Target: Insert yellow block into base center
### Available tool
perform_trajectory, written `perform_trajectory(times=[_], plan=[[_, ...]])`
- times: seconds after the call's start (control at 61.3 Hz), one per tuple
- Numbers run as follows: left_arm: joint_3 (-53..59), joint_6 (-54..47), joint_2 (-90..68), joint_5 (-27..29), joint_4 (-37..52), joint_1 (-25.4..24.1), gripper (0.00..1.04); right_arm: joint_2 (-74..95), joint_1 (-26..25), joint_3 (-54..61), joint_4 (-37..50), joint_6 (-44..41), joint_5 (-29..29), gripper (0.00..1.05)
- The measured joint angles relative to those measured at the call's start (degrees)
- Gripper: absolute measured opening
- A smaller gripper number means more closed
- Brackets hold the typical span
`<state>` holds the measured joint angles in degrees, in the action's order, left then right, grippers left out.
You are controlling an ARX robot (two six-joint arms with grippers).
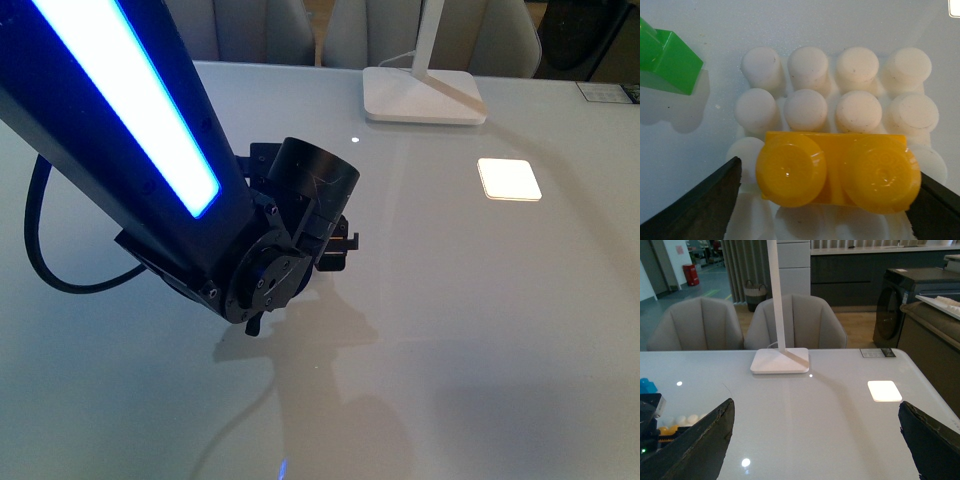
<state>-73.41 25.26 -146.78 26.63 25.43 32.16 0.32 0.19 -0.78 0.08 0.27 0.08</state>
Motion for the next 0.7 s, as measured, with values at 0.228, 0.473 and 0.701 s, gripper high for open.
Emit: perform_trajectory(times=[0.228,0.473,0.701], plan=[[0.7,0.1,1.8,-1.1,-0.3,-0.1,0.97,0.0,0.0,0.0,0.0,0.0,0.0,0.96],[4.3,1.1,7.2,-2.7,0.1,-0.8,0.97,0.0,0.0,0.0,0.0,0.0,0.0,0.96],[14.5,0.5,16.7,-5.4,5.8,-3.2,0.97,0.0,0.0,0.0,0.0,0.0,0.0,0.96]])
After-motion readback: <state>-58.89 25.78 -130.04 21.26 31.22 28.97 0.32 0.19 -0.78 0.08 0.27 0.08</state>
